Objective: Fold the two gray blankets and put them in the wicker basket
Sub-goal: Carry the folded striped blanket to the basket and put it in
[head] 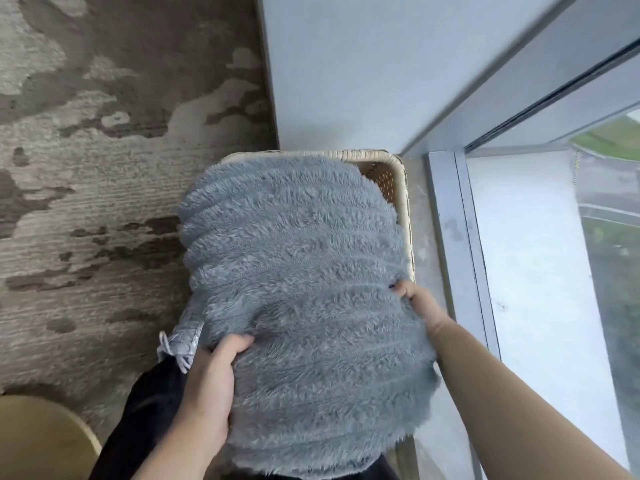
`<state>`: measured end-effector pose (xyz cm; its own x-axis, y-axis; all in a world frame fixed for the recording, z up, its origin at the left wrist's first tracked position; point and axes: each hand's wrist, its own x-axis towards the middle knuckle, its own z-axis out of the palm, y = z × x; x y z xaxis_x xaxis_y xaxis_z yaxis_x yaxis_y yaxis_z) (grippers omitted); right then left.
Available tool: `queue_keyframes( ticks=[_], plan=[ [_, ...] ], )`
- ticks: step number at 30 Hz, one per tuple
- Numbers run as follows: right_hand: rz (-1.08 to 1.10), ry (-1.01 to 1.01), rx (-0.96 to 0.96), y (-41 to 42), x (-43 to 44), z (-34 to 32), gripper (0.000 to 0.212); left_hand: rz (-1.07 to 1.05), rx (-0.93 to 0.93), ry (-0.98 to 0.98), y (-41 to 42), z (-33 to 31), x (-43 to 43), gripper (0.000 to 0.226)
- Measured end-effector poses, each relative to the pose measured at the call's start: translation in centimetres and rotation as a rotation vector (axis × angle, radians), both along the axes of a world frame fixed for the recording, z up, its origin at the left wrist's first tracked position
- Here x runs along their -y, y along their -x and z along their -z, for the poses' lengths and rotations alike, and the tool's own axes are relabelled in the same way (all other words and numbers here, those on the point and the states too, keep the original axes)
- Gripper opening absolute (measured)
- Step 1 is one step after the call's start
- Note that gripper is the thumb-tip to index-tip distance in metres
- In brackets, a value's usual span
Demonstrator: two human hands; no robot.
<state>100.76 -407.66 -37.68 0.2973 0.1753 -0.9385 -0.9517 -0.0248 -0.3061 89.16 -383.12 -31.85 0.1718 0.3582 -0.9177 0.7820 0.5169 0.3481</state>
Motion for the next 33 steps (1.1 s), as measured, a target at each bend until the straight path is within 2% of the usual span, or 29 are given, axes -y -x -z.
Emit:
queue_keyframes(
  ticks=[2,4,6,9,14,16,19,21,25,27,30,33],
  plan=[
    [0.017,0.013,0.081,0.1,-0.5,1.0,0.049,-0.007,0.048,0.008,0.0,0.3,0.7,0.028],
    [0.02,0.093,0.13,0.4,-1.2,1.7,0.045,0.003,0.021,-0.002,-0.8,1.2,0.9,0.032],
    [0.008,0.207,0.105,1.0,-1.7,2.2,0.044,0.034,-0.006,-0.02,-1.8,2.2,0.9,0.03],
    [0.042,0.304,0.014,1.5,-2.3,3.2,0.057,0.137,-0.048,-0.041,-3.7,3.6,0.8,0.03],
    [0.093,0.399,-0.038,0.9,-2.9,6.4,0.056,0.234,-0.109,-0.052,-6.7,7.3,1.0,0.021],
    [0.117,0.436,-0.046,1.0,-3.5,8.6,0.053,0.166,-0.176,-0.026,-6.9,9.9,1.0,0.004],
    [0.126,0.563,-0.007,1.4,-4.2,11.4,0.017,0.147,-0.252,-0.109,-6.4,14.4,0.5,0.021],
    [0.112,0.629,0.031,1.9,-4.4,13.2,0.008,0.161,-0.257,-0.2,-6.4,16.7,0.6,0.021],
    [0.105,0.731,0.178,2.6,-4.6,15.8,0.033,0.202,-0.234,-0.257,-6.0,19.6,1.2,0.04],
    [0.069,0.734,0.194,2.7,-4.7,15.6,0.034,0.243,-0.229,-0.233,-5.6,19.0,1.4,0.043],
    [0.081,0.744,0.247,3.4,-5.4,13.4,0.037,0.506,-0.236,-0.437,-5.4,15.6,1.4,0.05],
    [-0.017,0.882,0.485,4.7,-6.8,10.2,0.053,0.774,0.057,-0.68,-5.6,11.8,1.5,0.058]
  ],
)
